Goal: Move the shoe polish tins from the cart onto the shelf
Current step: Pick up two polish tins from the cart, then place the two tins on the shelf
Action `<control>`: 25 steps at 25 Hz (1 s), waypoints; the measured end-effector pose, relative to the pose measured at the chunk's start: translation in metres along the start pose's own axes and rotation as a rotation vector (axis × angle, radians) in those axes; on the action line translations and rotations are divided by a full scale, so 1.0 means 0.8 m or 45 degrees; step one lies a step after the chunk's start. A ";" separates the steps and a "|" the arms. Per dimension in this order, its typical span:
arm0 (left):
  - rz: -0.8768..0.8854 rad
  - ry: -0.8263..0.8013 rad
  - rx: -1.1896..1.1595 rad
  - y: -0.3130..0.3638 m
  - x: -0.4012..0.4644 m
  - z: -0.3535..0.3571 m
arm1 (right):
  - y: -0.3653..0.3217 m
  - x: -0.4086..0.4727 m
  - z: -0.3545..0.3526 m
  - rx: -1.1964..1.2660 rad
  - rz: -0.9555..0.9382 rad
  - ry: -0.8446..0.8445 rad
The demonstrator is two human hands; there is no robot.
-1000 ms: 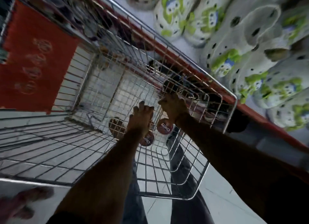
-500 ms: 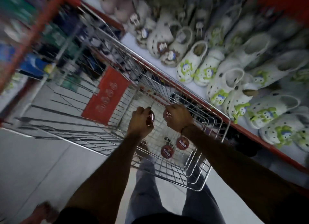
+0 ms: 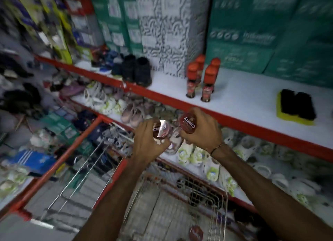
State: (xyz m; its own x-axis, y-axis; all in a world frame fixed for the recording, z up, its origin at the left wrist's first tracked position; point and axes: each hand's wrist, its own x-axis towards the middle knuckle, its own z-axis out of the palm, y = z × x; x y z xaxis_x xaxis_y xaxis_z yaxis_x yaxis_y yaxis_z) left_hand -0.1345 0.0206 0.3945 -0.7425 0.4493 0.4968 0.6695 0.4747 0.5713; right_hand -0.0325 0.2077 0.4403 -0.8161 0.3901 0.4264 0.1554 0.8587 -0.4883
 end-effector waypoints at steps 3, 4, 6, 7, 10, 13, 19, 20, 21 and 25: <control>0.196 -0.010 -0.120 0.087 0.054 0.038 | 0.053 0.015 -0.082 -0.169 0.156 0.163; 0.251 -0.048 -0.178 0.118 0.068 0.055 | 0.076 0.014 -0.107 -0.249 0.218 0.223; 0.317 -0.180 -0.272 0.172 0.092 0.092 | 0.117 0.014 -0.146 -0.435 0.365 0.246; 0.316 -0.270 -0.288 0.195 0.103 0.111 | 0.133 0.017 -0.158 -0.523 0.433 0.209; 0.226 -0.523 -0.226 0.244 0.137 0.167 | 0.174 0.029 -0.169 -0.720 0.482 0.040; 0.208 -0.660 -0.112 0.258 0.166 0.211 | 0.203 0.048 -0.162 -0.789 0.461 -0.105; 0.214 -0.638 -0.043 0.264 0.226 0.269 | 0.248 0.097 -0.166 -0.792 0.413 -0.231; 0.213 -0.654 -0.024 0.264 0.236 0.275 | 0.253 0.105 -0.166 -0.792 0.401 -0.243; 0.216 -0.681 0.004 0.265 0.245 0.281 | 0.258 0.112 -0.166 -0.789 0.398 -0.256; 0.176 -0.719 0.062 0.268 0.266 0.294 | 0.277 0.129 -0.164 -0.767 0.412 -0.248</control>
State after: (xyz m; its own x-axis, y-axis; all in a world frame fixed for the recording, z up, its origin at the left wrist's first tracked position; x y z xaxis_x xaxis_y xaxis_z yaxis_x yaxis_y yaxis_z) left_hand -0.1440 0.3963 0.4689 -0.5309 0.8372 0.1314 0.7694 0.4112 0.4887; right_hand -0.0094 0.4819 0.4759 -0.7528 0.6387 0.1594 0.6418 0.7659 -0.0375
